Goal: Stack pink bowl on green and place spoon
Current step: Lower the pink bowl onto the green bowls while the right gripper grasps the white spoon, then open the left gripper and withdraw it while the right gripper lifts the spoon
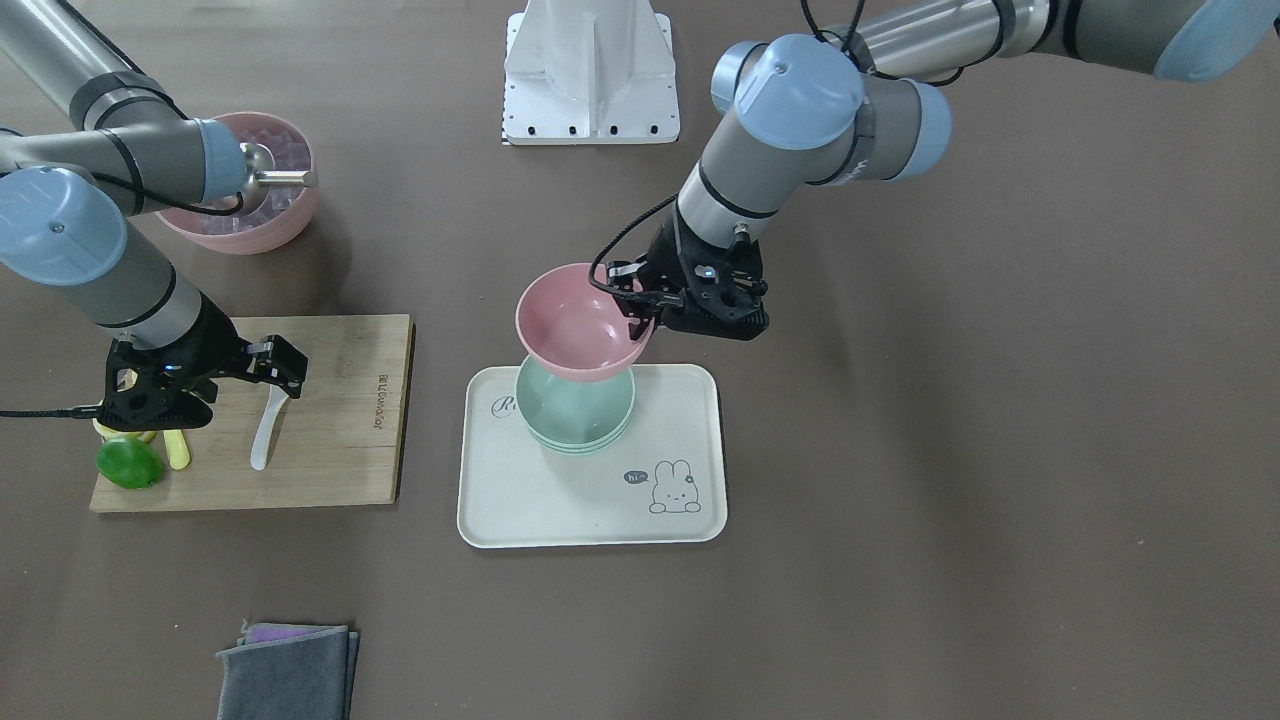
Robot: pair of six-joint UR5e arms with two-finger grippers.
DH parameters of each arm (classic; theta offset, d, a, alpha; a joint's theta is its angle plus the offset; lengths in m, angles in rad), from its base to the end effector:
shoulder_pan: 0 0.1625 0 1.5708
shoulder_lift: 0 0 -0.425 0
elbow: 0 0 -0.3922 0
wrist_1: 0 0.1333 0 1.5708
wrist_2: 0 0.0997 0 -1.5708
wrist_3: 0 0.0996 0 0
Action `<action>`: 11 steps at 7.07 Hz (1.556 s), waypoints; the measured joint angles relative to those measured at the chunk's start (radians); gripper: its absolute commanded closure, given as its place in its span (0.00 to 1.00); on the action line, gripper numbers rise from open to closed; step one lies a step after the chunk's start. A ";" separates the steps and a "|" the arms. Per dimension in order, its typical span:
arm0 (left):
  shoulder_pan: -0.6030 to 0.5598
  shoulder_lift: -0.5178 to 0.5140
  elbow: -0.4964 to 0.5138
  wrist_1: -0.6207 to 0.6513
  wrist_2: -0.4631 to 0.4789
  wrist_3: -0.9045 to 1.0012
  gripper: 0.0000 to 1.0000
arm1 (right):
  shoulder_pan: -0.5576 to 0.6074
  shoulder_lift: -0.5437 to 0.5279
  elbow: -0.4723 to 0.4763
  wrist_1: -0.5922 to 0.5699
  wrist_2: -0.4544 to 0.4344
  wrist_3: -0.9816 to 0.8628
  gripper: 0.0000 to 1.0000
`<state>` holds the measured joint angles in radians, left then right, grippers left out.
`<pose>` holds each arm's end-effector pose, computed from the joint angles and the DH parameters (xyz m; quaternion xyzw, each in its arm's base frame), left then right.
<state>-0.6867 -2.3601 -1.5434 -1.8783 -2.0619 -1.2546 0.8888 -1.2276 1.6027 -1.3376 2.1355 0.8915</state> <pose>0.4946 -0.5171 0.1459 0.0542 0.5340 -0.0320 0.8431 -0.3400 -0.5456 0.4311 0.0149 -0.3914 0.0128 0.9200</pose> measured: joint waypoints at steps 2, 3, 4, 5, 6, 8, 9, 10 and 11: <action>0.029 -0.039 0.055 -0.004 0.047 0.004 1.00 | -0.017 0.031 -0.071 0.030 -0.033 0.057 0.10; 0.034 -0.043 0.065 -0.005 0.056 0.016 1.00 | -0.029 0.037 -0.083 0.037 -0.041 0.066 0.10; 0.033 -0.044 0.079 -0.012 0.062 0.047 1.00 | -0.039 0.039 -0.089 0.040 -0.044 0.068 0.10; 0.030 -0.045 0.097 -0.026 0.075 0.079 1.00 | -0.048 0.040 -0.093 0.042 -0.045 0.069 0.16; 0.029 -0.046 0.110 -0.037 0.093 0.092 0.20 | -0.055 0.040 -0.098 0.047 -0.046 0.069 0.32; 0.027 -0.045 0.122 -0.043 0.106 0.098 0.03 | -0.060 0.041 -0.115 0.068 -0.046 0.069 1.00; 0.027 -0.044 0.123 -0.043 0.107 0.100 0.03 | -0.054 0.040 -0.119 0.078 -0.039 0.069 1.00; 0.025 -0.044 0.124 -0.044 0.107 0.101 0.03 | -0.036 0.041 -0.120 0.082 -0.024 0.065 1.00; 0.025 -0.043 0.124 -0.044 0.108 0.101 0.03 | -0.016 0.044 -0.115 0.084 0.002 0.061 1.00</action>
<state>-0.6615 -2.4033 -1.4191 -1.9220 -1.9544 -1.1538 0.8733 -1.1839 1.4872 -1.2537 2.1375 0.9526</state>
